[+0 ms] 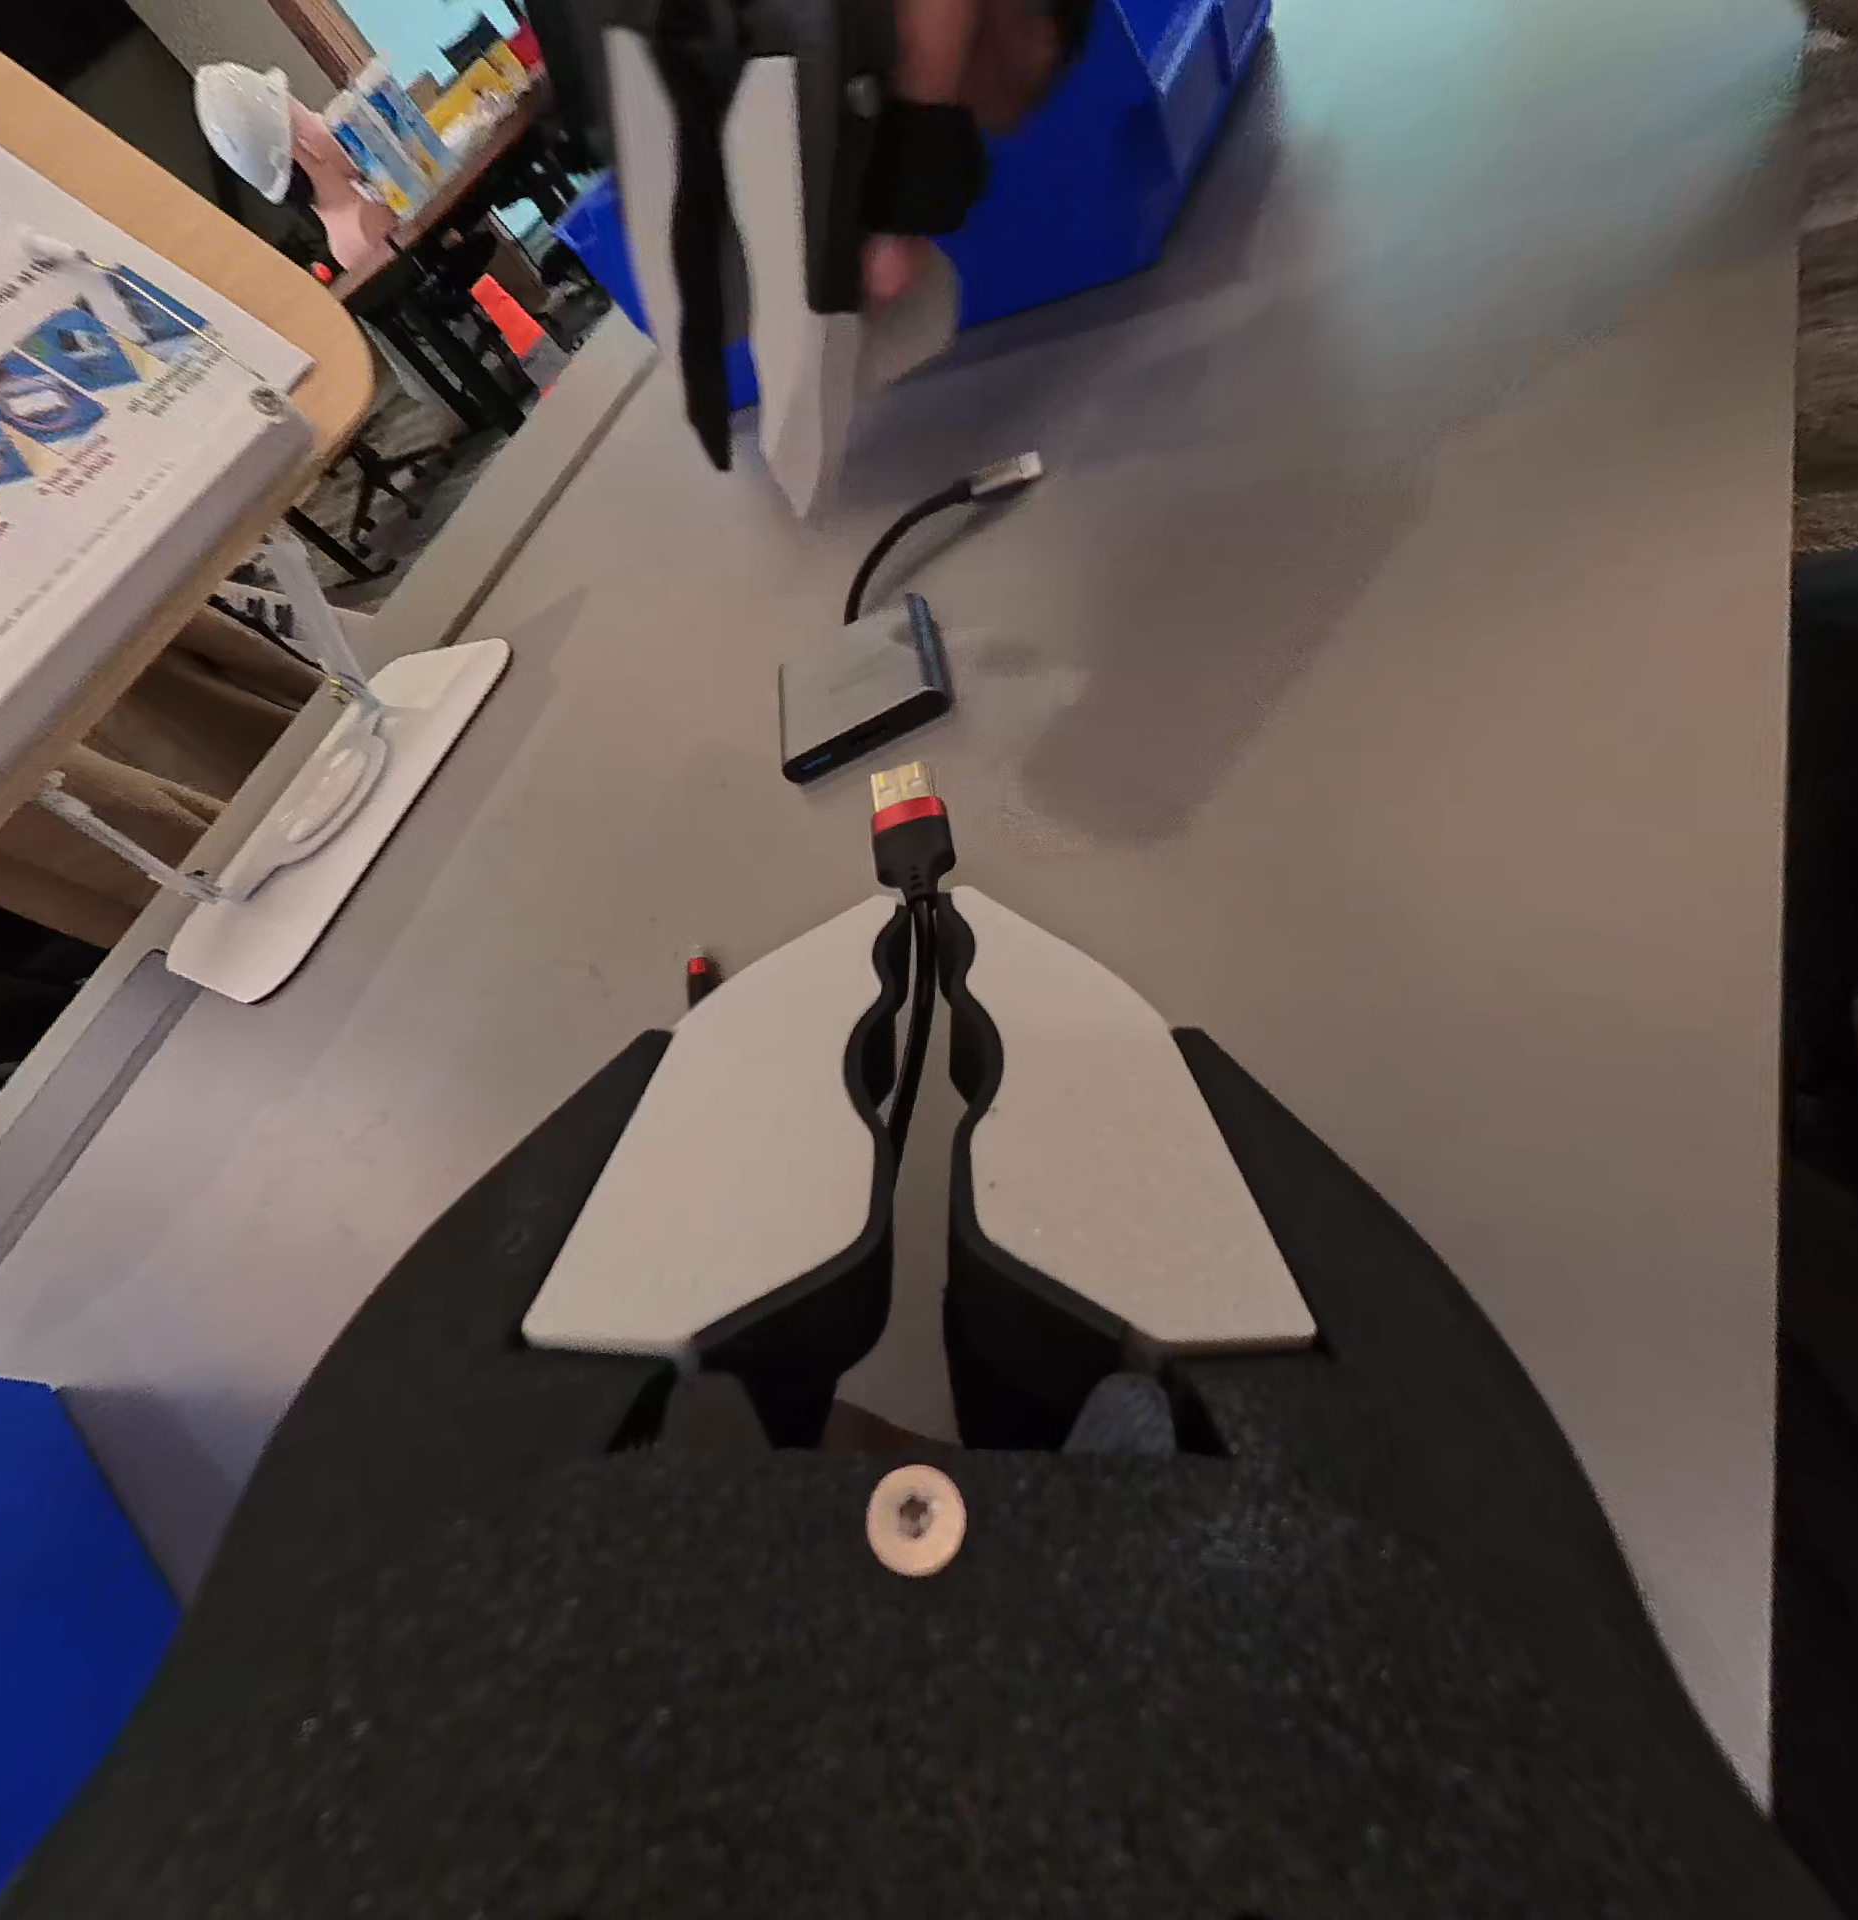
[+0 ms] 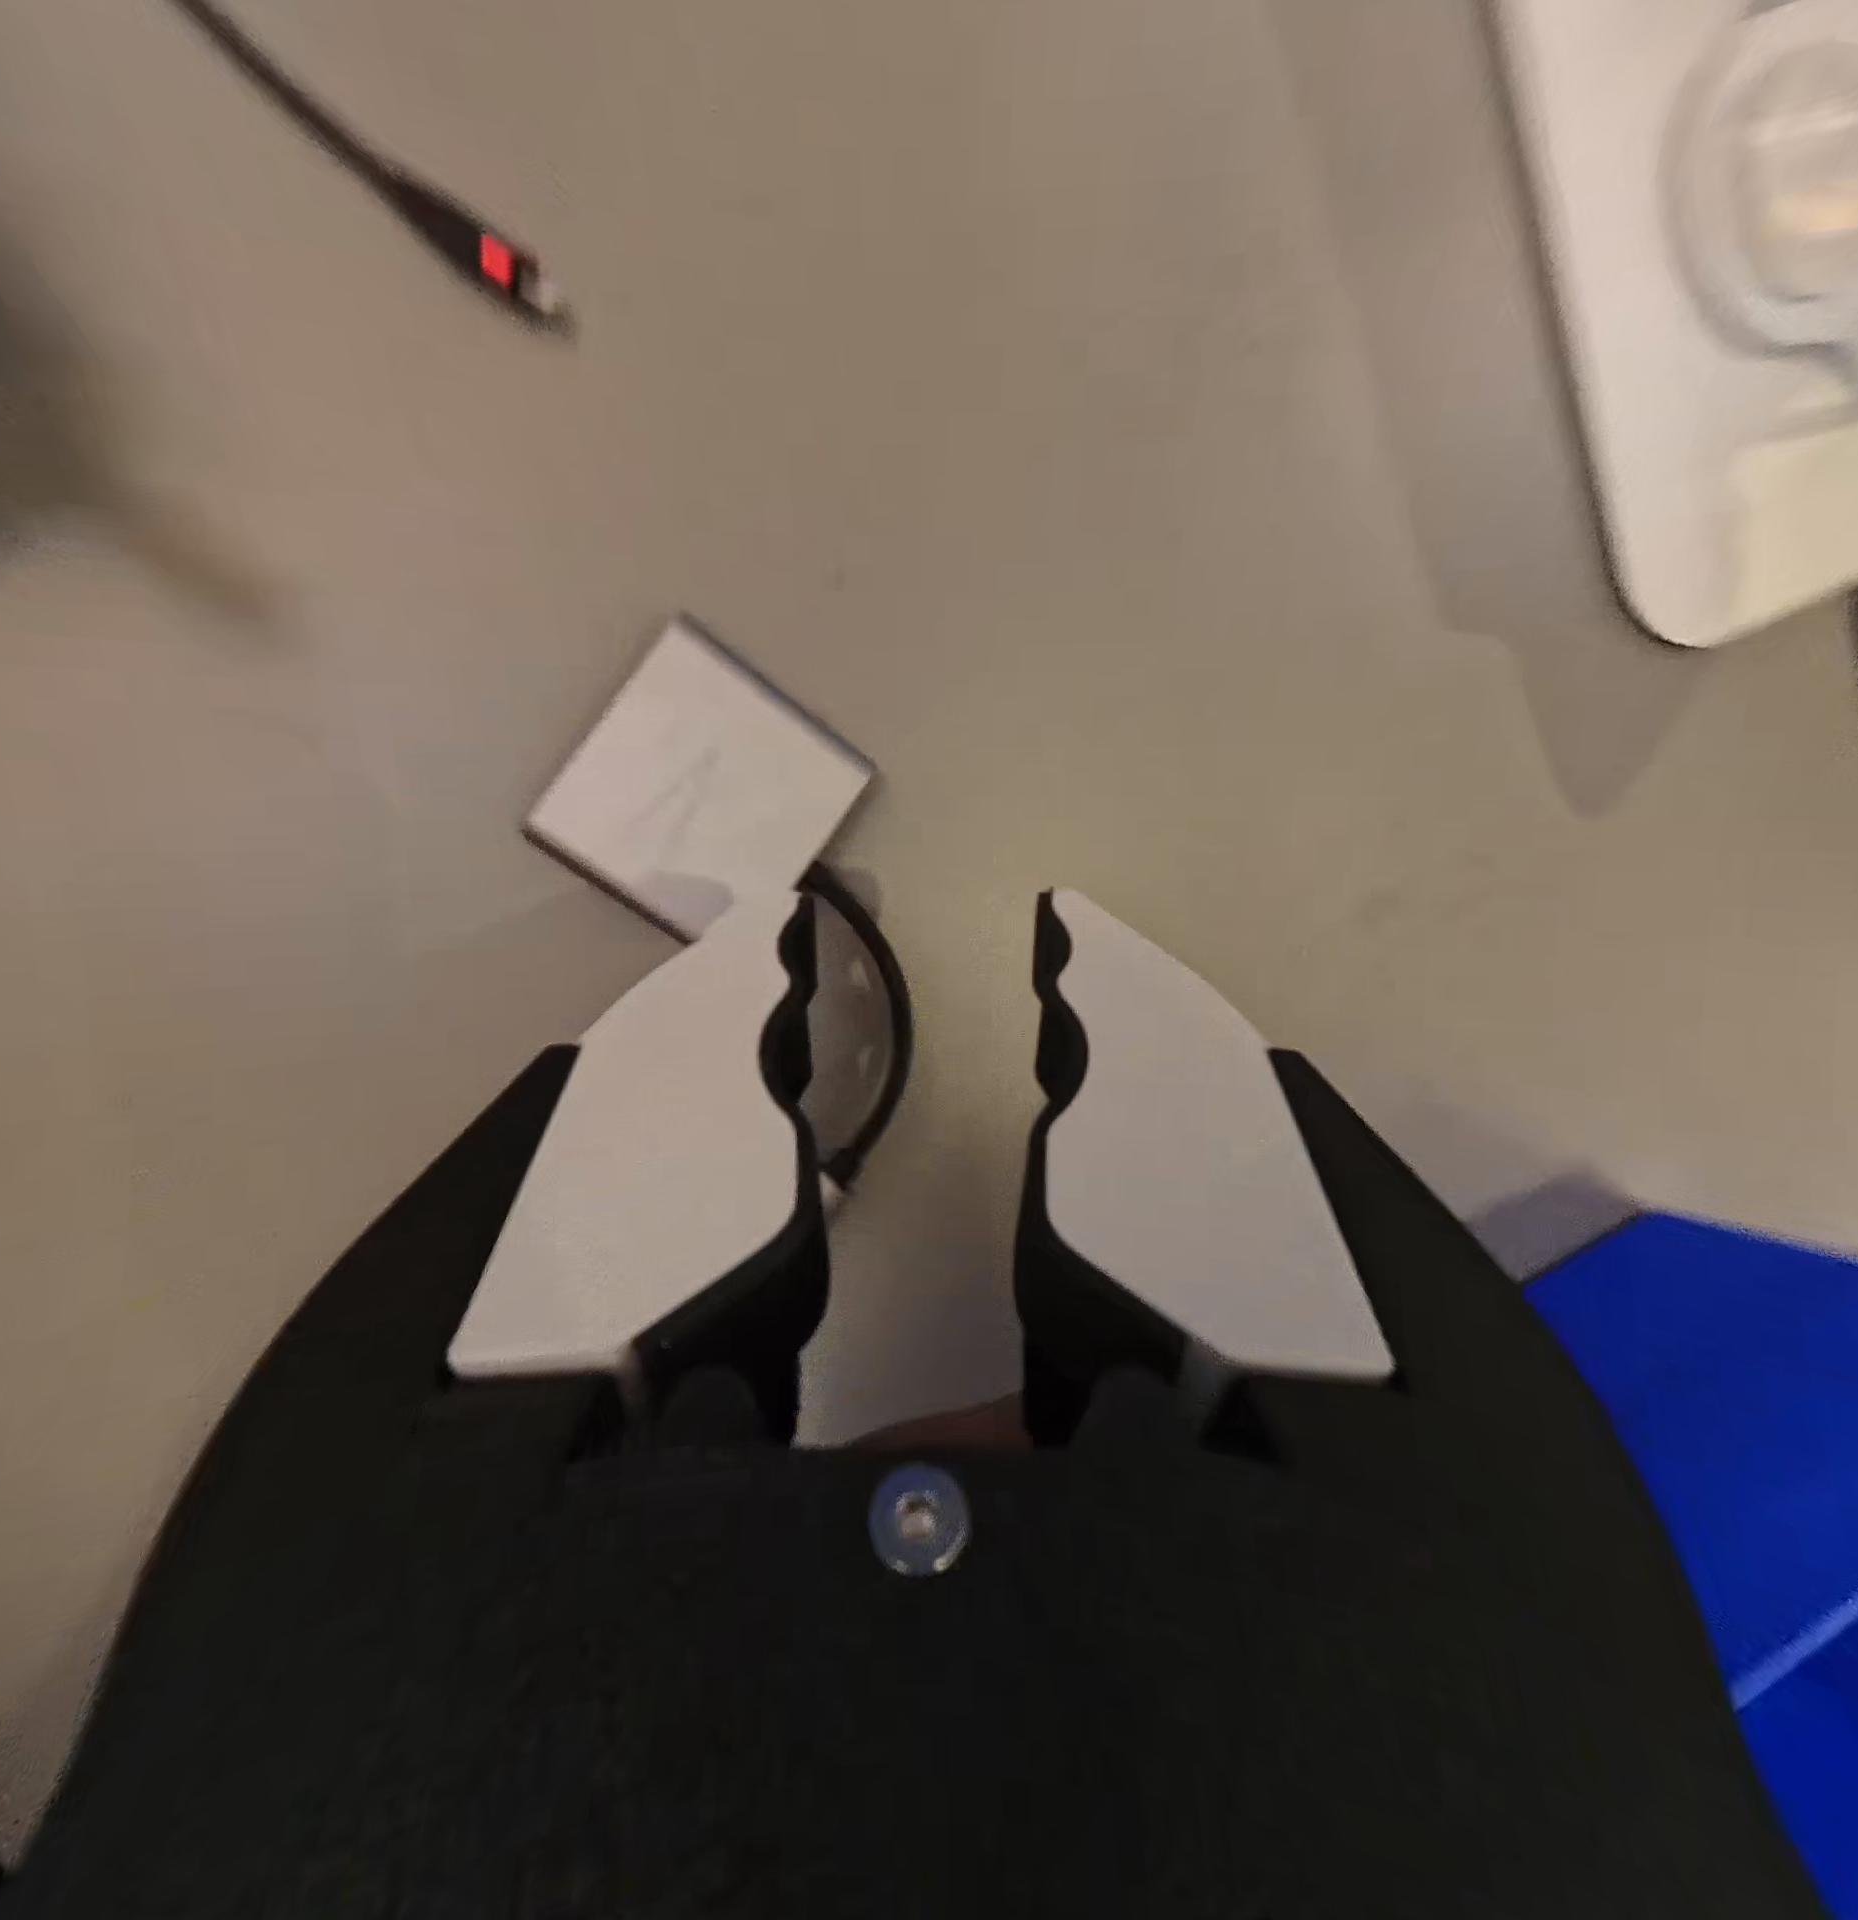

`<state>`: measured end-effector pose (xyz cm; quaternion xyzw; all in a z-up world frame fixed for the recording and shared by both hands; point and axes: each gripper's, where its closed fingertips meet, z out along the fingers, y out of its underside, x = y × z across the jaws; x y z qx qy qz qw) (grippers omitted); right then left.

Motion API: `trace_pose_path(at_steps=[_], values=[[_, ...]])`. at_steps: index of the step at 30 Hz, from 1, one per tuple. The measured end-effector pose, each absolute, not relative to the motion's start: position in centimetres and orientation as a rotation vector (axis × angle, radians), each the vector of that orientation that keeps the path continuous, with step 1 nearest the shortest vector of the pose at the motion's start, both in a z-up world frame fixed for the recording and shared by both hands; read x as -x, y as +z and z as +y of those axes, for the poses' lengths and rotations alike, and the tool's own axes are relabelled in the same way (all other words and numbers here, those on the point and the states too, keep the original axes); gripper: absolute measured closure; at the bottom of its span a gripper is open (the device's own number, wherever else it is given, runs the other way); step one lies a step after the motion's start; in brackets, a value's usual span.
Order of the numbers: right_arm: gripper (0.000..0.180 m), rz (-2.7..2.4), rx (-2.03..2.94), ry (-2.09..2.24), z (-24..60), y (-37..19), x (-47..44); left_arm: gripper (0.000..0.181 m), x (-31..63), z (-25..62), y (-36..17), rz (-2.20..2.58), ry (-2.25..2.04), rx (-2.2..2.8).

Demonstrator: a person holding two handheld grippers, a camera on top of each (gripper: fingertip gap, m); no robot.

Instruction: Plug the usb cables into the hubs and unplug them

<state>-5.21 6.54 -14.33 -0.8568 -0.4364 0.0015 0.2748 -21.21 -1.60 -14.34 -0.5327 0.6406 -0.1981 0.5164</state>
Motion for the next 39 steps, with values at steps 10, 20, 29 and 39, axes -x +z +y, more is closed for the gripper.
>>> trace_pose_path(at_steps=[10, 20, 29, 39], values=[[0.108, -0.449, 2.249, -0.02, 3.4, -16.5, 8.7, 0.177, 20.6, -2.2, -14.3, 1.574, -0.469, 1.224], [0.123, -0.469, 2.347, 0.18, 4.3, -19.4, 9.7, 0.177, 21.4, 0.2, -14.8, 1.547, -0.356, 1.321], [0.123, -0.622, 2.072, 0.114, 3.4, -15.9, 11.1, 0.177, 19.8, 2.4, -14.2, 1.513, -0.466, 1.484], [0.124, -0.601, 2.119, 0.327, 2.4, -15.8, 13.0, 0.177, 19.0, 2.3, -14.9, 1.533, -0.412, 1.462]])
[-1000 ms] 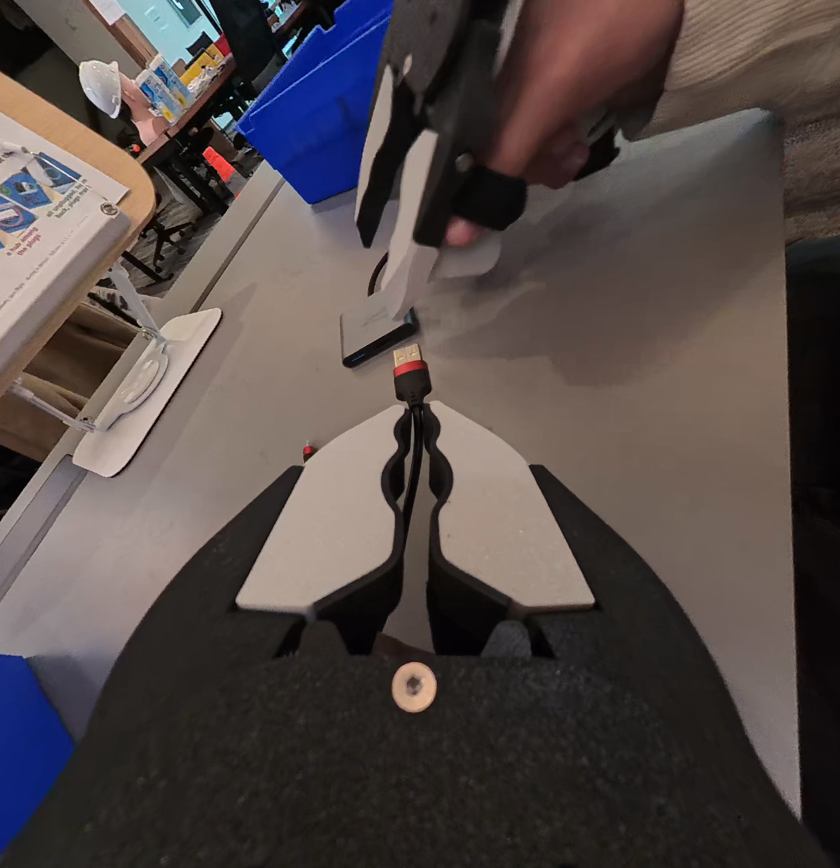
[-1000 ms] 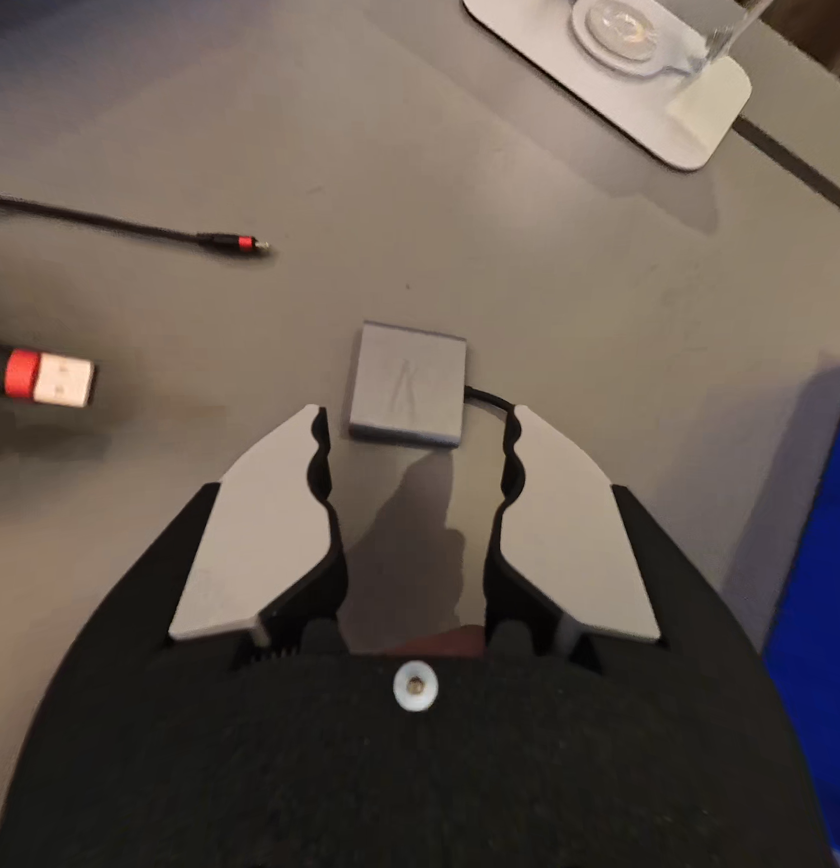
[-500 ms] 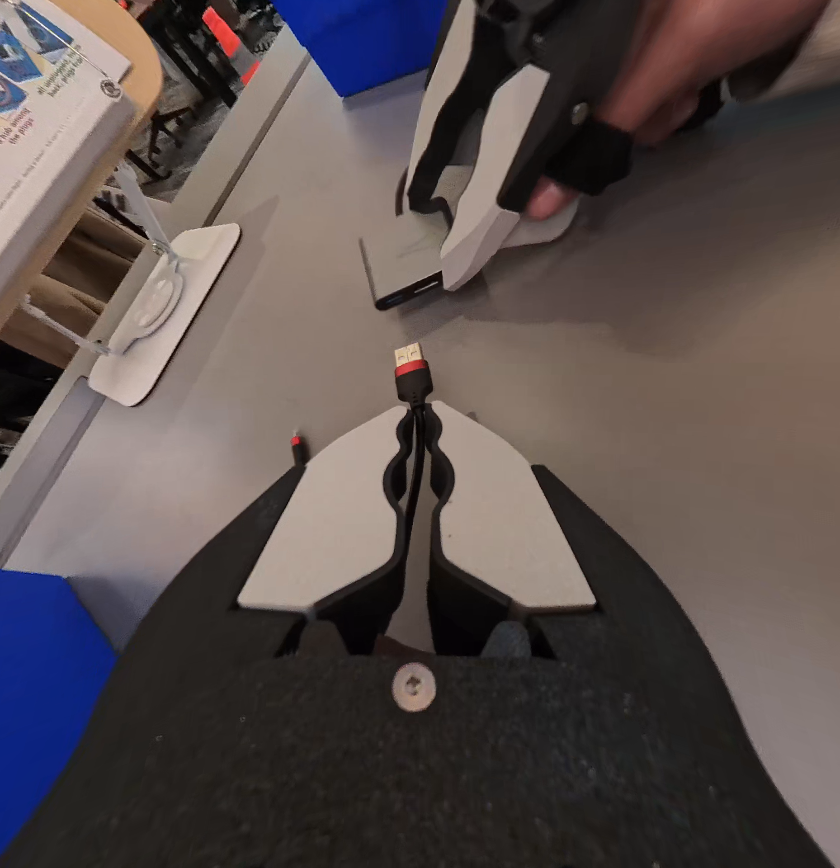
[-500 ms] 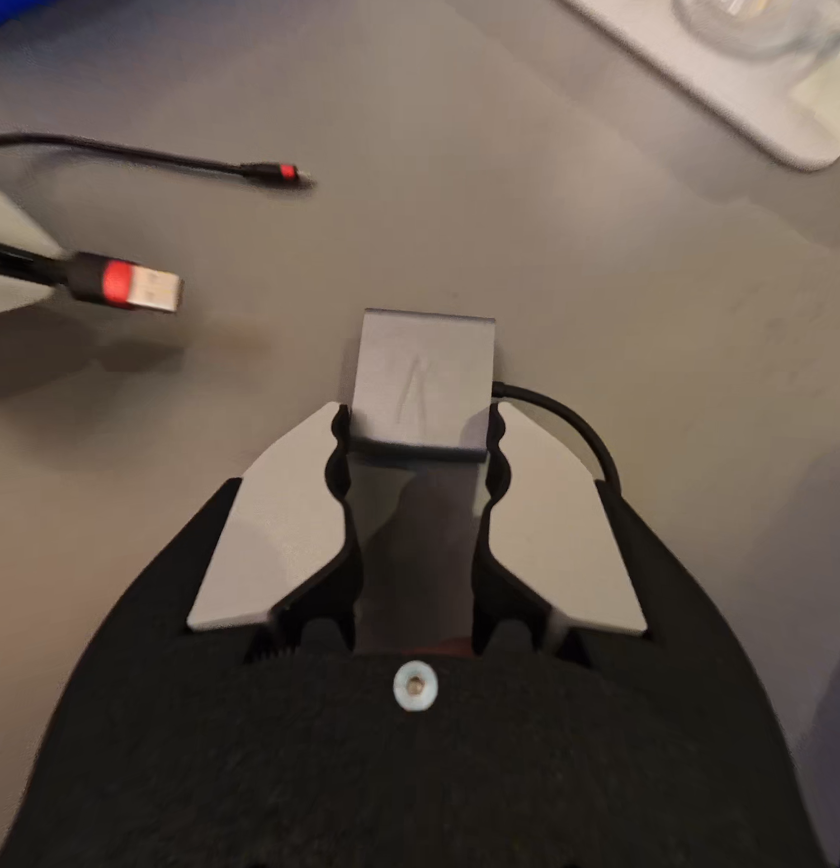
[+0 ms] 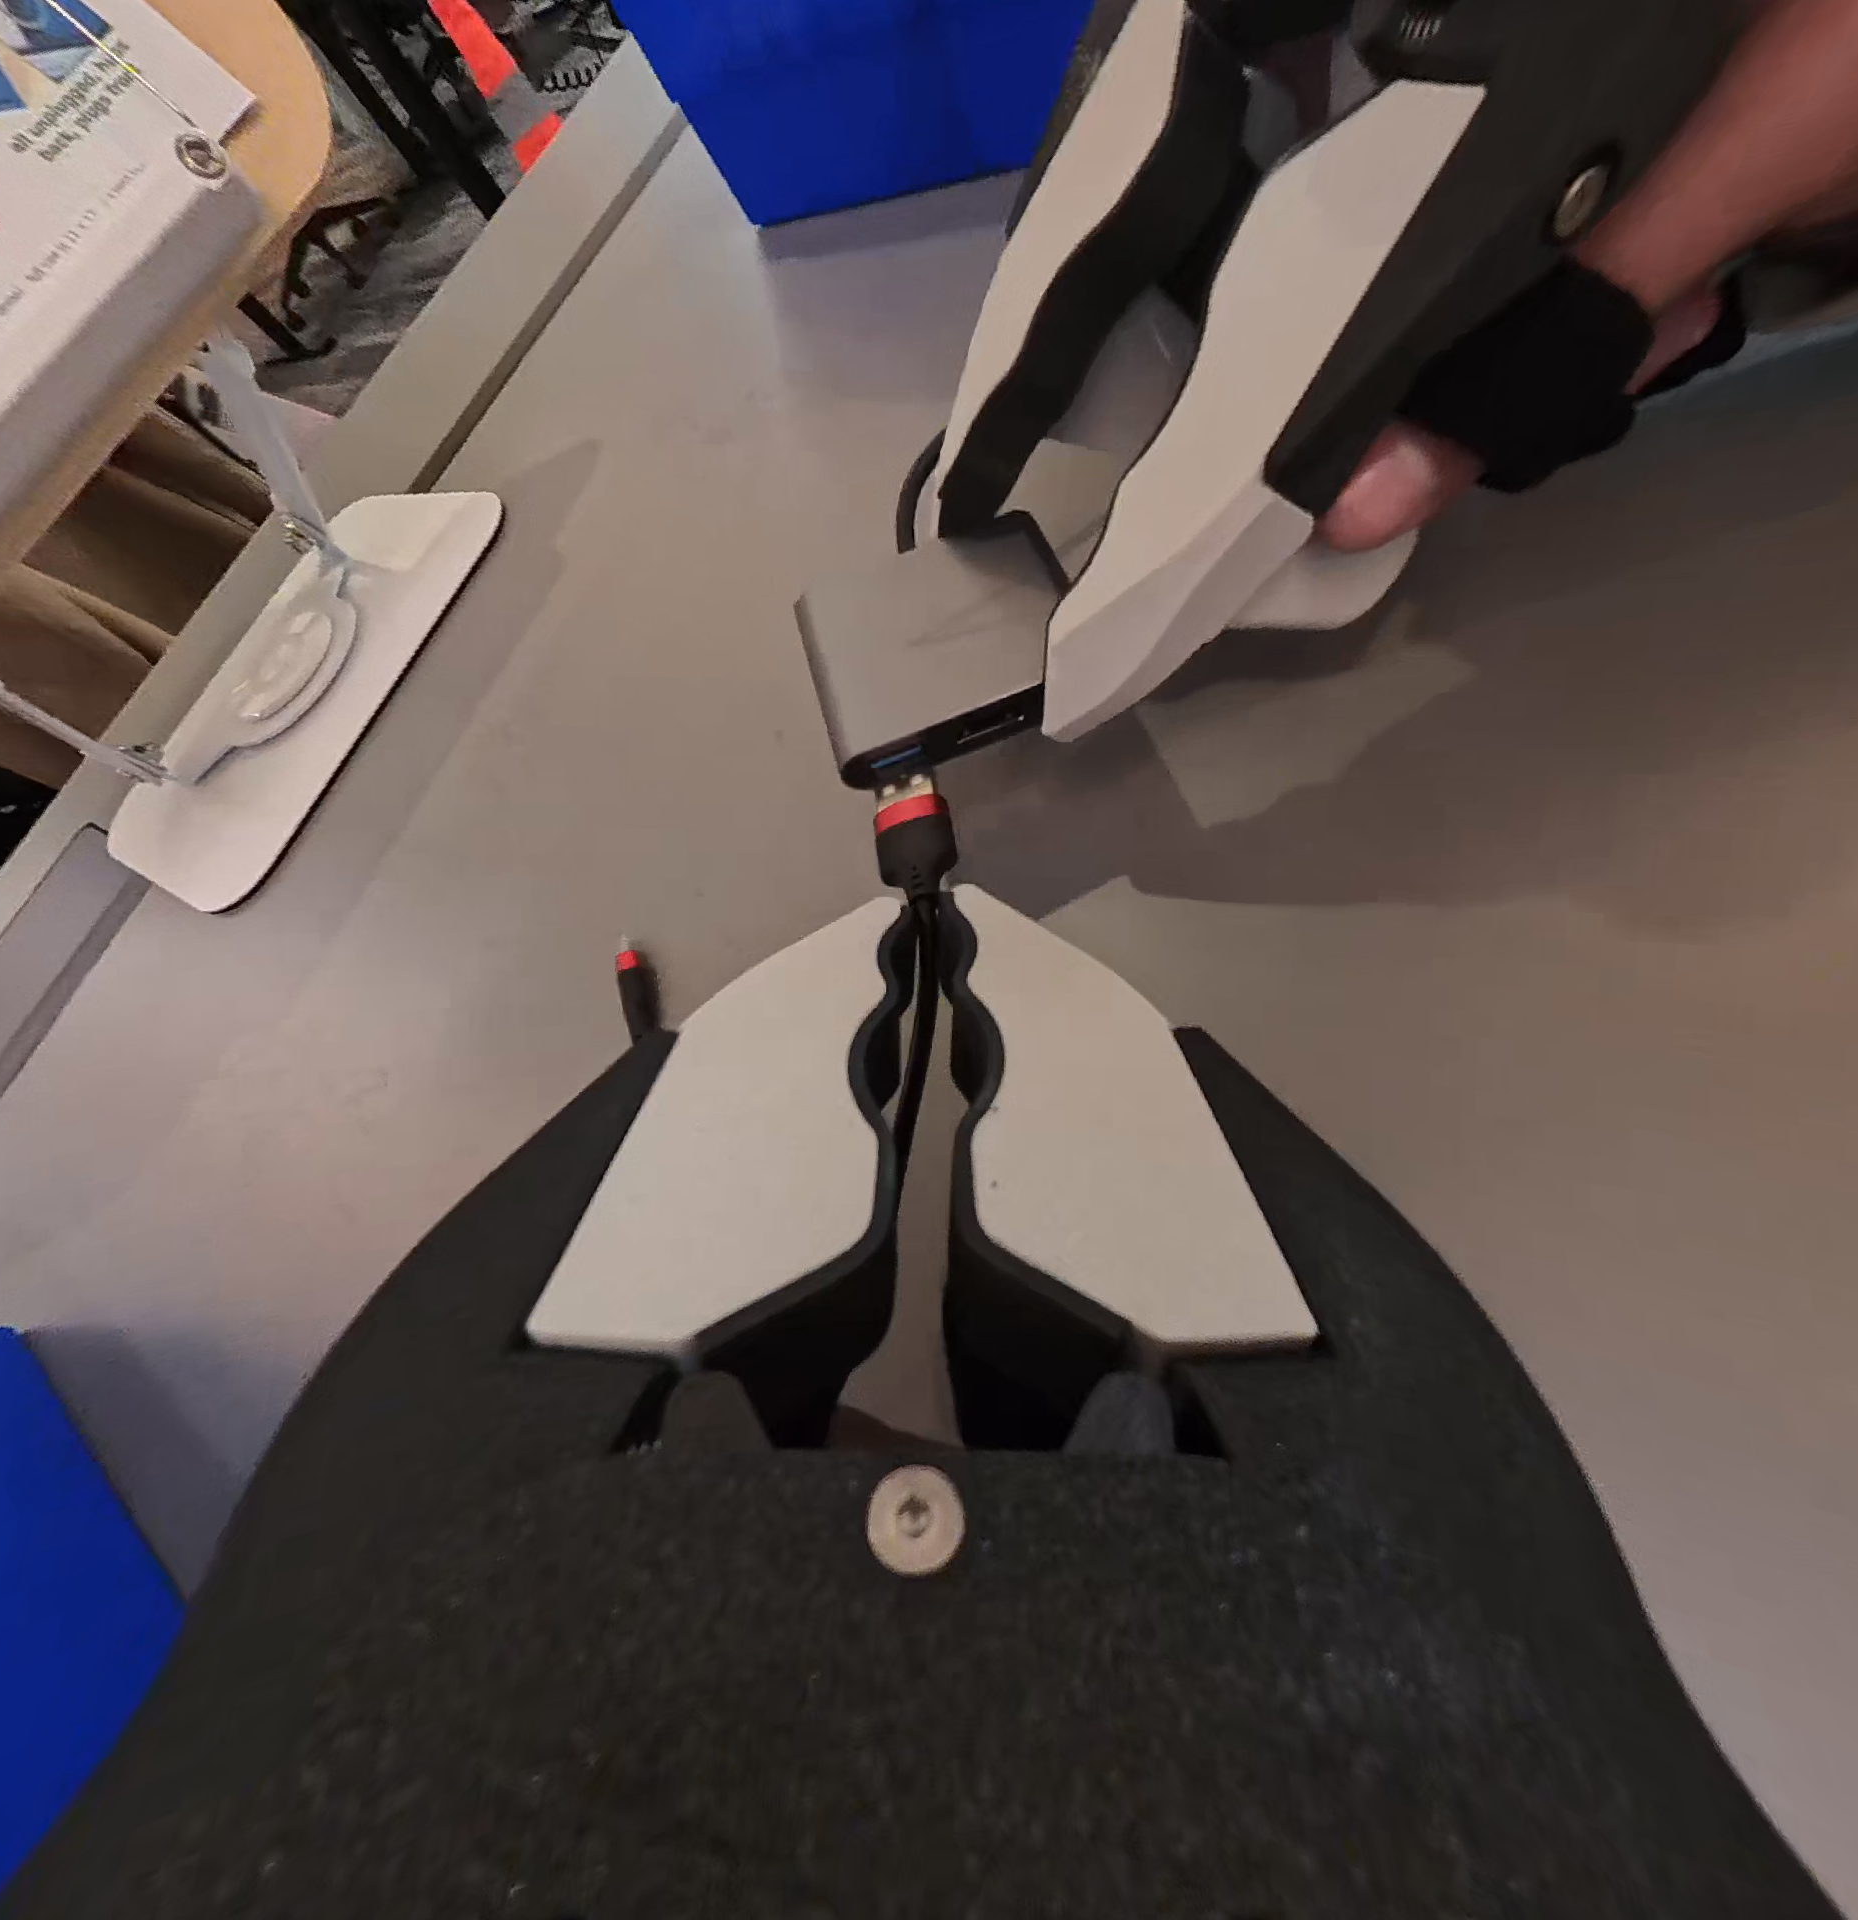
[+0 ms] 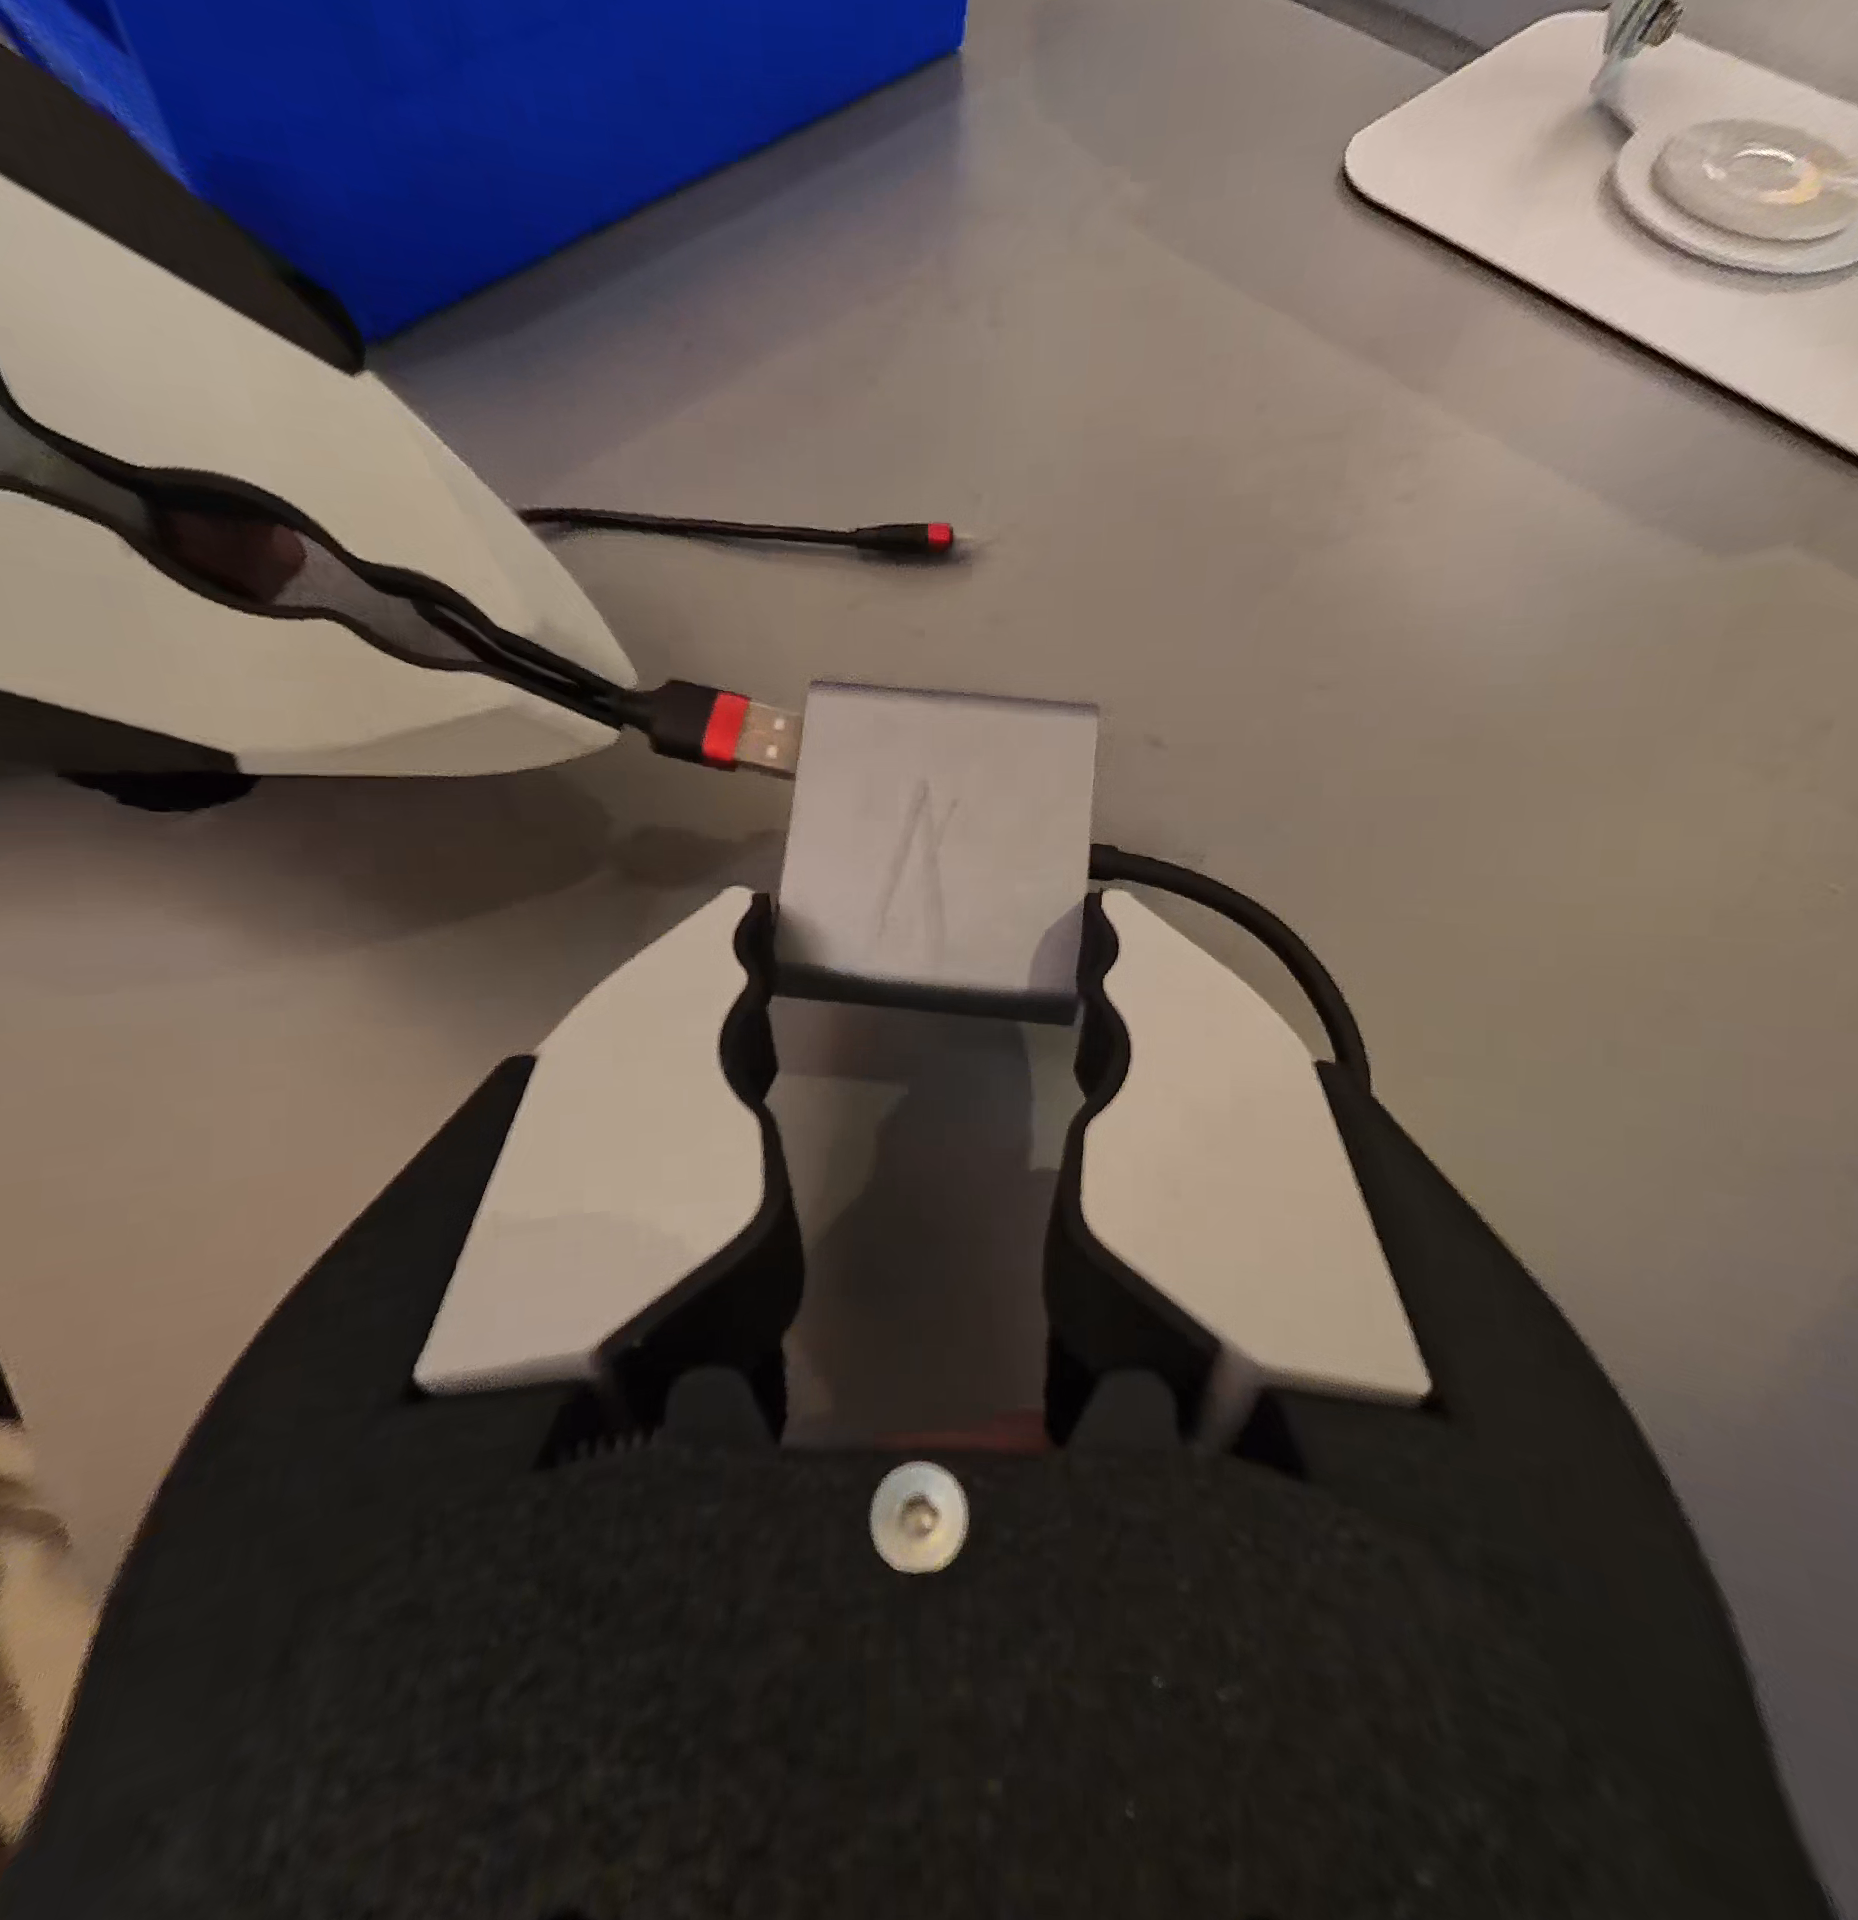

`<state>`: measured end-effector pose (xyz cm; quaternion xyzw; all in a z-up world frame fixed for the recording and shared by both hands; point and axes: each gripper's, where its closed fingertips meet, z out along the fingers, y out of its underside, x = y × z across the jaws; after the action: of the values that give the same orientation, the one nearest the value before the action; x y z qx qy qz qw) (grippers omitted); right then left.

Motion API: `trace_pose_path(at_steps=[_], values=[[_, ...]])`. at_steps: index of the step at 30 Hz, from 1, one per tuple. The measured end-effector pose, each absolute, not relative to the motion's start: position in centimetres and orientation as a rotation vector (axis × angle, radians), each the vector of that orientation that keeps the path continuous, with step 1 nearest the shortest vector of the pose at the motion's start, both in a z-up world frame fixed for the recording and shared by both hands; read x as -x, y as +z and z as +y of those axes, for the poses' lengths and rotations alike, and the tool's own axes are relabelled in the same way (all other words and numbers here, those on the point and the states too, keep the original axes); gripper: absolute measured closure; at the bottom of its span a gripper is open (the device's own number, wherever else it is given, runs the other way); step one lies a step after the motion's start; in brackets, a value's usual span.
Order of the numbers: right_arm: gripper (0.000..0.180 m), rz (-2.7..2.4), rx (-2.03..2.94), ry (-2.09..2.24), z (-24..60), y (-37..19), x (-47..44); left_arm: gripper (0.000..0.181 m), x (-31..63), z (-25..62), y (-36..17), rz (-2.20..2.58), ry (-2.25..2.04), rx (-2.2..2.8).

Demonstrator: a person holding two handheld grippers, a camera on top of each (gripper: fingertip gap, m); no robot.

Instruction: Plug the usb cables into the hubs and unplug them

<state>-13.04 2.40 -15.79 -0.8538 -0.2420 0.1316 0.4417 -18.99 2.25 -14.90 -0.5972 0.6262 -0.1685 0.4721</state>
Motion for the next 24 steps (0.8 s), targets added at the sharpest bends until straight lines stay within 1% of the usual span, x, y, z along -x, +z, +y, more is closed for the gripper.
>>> trace_pose_path(at_steps=[6, 12, 24], values=[[0.124, -0.606, 2.153, 0.328, 2.43, -16.67, 13.29, 0.177, 19.22, 2.0, -15.07, 1.538, -0.43, 1.453], [0.124, -0.619, 2.156, 0.339, 2.29, -16.78, 13.62, 0.177, 19.32, 2.2, -15.72, 1.554, -0.393, 1.46], [0.124, -0.586, 2.145, 0.425, 2.14, -16.58, 13.77, 0.178, 19.01, 1.83, -15.29, 1.531, -0.445, 1.461]])
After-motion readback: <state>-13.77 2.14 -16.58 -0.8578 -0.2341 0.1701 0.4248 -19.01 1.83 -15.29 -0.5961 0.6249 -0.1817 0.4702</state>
